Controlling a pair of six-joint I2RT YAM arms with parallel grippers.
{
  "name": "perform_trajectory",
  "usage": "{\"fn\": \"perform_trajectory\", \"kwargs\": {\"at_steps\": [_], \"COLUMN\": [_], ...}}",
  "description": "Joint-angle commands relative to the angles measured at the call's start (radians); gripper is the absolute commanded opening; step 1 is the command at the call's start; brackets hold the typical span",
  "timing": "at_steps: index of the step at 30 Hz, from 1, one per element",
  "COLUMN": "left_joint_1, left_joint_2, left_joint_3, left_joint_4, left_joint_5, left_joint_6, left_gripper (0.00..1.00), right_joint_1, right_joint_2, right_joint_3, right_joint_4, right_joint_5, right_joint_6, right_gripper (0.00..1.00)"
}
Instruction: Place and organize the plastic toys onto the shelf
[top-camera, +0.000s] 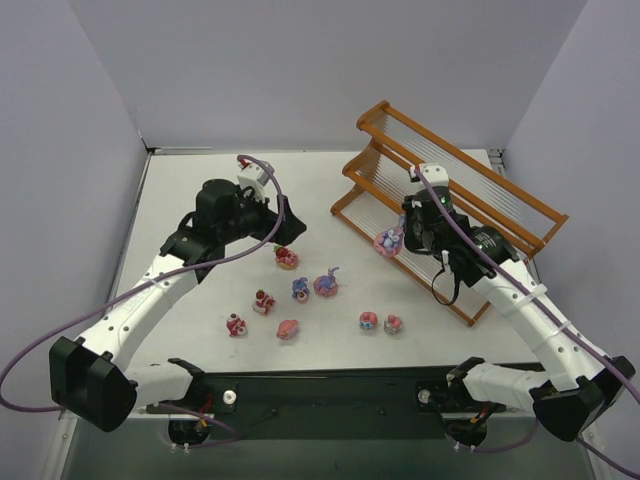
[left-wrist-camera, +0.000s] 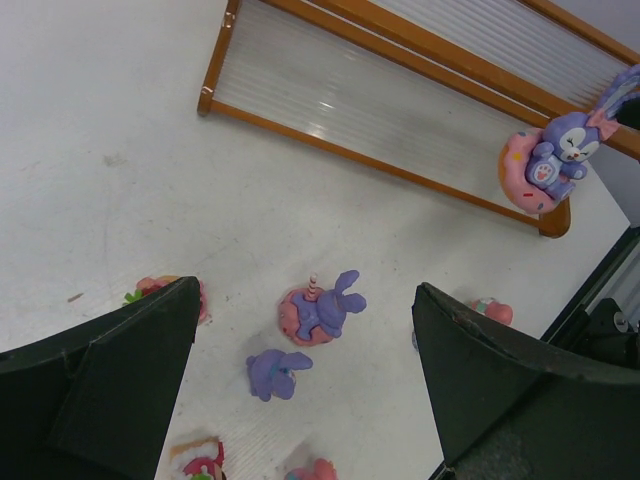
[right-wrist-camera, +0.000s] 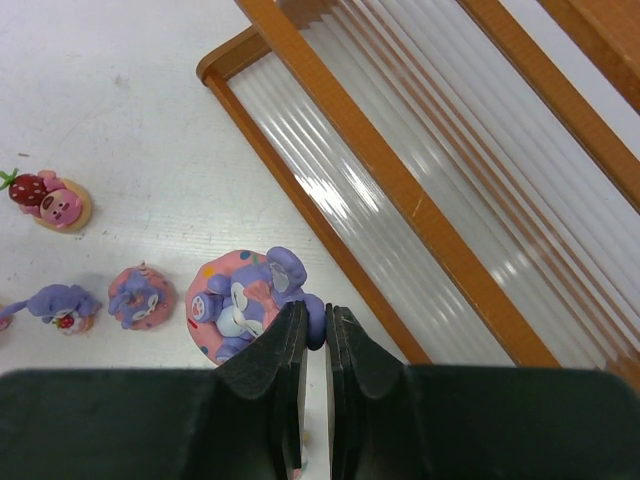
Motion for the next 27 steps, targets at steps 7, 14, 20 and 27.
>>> {"fn": "perform_trajectory", "kwargs": {"at_steps": [7,14,20,27], "left_joint_1": [-0.030,-0.033,-0.034,-0.041], "left_joint_2": [0.030,0.026,0.052,0.112], "left_joint_3": [0.053,0.050,0.067,0.117], "left_joint_4": [0.083,0.075,0.083,0.156], "left_joint_5": [0.049,0.047,0.063,0.086], "left_joint_6": [-0.047,-0.041,-0.046,-0.050], "left_gripper": [0.97,0.97,0.97,0.97], "right_joint_1": [-0.028,-0.042,-0.083,-0.111], "right_joint_2": [0.102,0.160,0.230,0.336], "right_joint_3": [0.034,0.065,0.141,0.264], "right_joint_4": [0.101,0.161,0.229,0.236], "right_joint_5": [-0.014,-0.034,-0.048,-0.106], "right_joint_6": [-0.023,-0.046,-0.126,-0.183], "right_gripper": [0.00,0.00,0.00,0.00]}}
